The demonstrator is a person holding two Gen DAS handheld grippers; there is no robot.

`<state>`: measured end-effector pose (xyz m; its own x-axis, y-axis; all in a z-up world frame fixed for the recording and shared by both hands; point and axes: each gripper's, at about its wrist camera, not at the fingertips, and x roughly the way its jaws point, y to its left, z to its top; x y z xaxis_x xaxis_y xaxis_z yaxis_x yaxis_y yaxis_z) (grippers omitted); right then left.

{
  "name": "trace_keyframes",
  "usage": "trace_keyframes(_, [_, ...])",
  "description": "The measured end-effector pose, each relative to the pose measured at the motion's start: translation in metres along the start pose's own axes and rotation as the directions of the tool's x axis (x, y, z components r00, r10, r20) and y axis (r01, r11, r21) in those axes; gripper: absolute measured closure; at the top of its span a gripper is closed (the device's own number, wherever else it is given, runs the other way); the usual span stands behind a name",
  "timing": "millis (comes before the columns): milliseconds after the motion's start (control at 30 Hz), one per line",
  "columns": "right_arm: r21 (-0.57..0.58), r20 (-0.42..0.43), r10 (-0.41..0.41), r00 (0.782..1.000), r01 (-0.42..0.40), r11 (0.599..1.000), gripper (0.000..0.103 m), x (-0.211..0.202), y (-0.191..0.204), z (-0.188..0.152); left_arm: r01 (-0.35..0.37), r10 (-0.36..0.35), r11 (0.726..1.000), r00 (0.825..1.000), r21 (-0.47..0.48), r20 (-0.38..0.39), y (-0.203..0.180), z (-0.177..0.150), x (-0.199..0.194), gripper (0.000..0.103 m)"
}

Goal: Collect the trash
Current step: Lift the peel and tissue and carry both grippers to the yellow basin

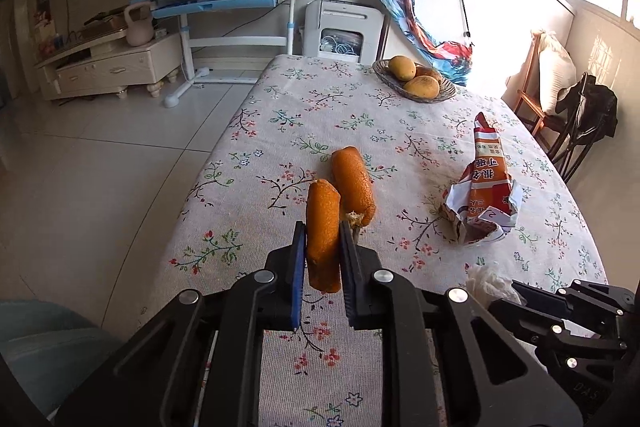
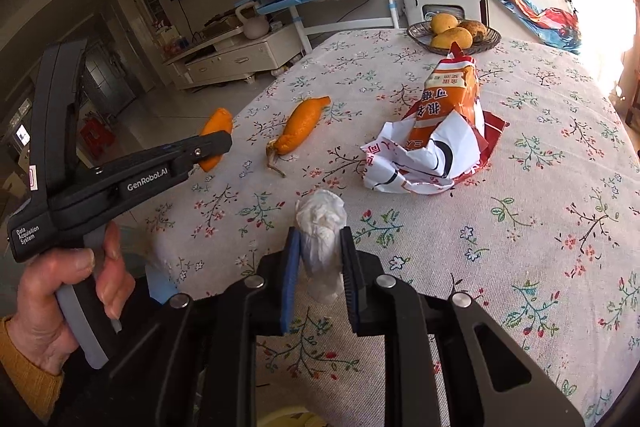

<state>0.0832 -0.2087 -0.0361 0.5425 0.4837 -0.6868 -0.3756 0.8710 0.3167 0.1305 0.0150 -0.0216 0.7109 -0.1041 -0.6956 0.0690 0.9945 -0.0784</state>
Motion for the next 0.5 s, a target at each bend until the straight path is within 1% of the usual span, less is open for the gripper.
trace_keyframes(267, [0.017, 0.03, -0.001, 1.0, 0.0, 1.0, 0.082, -0.022, -0.004, -0.008, -0.019, 0.016, 0.998, 0.999, 0.06, 0.04, -0.02, -0.013, -0.025, 0.087])
trace_keyframes(500, [0.014, 0.057, -0.001, 0.998, 0.0, 1.0, 0.082, -0.038, 0.001, -0.011, -0.025, 0.02, 0.997, 0.998, 0.073, 0.065, -0.03, -0.029, -0.047, 0.087])
